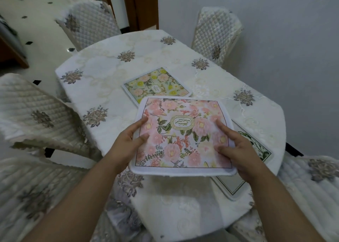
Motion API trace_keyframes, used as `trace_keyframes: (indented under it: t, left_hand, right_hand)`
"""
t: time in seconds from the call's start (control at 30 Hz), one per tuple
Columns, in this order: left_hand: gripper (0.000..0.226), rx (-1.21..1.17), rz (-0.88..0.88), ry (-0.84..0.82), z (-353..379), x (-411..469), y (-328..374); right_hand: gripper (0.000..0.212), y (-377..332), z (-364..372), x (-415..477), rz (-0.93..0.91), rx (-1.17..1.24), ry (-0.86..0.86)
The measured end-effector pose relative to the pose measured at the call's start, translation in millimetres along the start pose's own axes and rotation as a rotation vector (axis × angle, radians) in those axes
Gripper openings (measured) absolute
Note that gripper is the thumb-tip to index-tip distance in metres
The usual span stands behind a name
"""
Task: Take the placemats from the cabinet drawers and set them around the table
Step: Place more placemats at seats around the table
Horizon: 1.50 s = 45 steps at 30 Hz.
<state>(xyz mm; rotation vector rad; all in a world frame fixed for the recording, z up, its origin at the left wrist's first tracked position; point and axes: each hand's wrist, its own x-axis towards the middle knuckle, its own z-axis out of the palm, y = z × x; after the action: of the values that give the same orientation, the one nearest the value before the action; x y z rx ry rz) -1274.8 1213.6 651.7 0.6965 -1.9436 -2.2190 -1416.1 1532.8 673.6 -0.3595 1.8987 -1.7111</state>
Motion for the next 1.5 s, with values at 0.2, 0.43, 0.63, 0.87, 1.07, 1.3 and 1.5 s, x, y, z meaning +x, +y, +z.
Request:
trace_keyframes:
  t: [0.2, 0.43, 0.63, 0.87, 1.07, 1.3, 1.5]
  left_hand:
    - [0.05, 0.053, 0.129, 0.035, -18.3, -60.2, 38.0]
    - [0.054, 0.329, 0.162, 0.208, -51.5, -127.8, 72.5]
    - [0.053, 0.141, 0.172, 0.31, -123.5, -229.1, 80.7]
    - [0.052, 0.137, 0.194, 0.476, -260.6, -400.9, 67.4]
    - [0.054, 0.153, 0.174, 0.589, -357.1, -526.0, 50.9]
    - [0.056, 0.155, 0.171, 0.672, -437.7, -579.7, 36.1]
    - [0.056, 0.128, 0.118, 0.691, -503.0, -569.1, 24.1]
  right_hand:
    - [0.061, -52.5, 23.4, -27.0, -0.114, -0.173, 0.02]
    - [0.076, -83.9, 87.6, -58.3, -0.134, -0.378, 0.006]
    - [0.073, -94.9, 170.5, -106.3, -0.218, -0.241, -0.079]
    - [0.075, -79.6, 344.0, -198.7, -0.271, -0.186, -0.224]
    - [0.075, -66.0, 472.8, -265.1, -0.295, -0.25, -0.328]
    - [0.077, -77.0, 566.4, -285.9, -0.277, -0.266, -0.384]
    - [0.078, -74.3, 630.1, -263.0, -0.261, -0.255, -0.408]
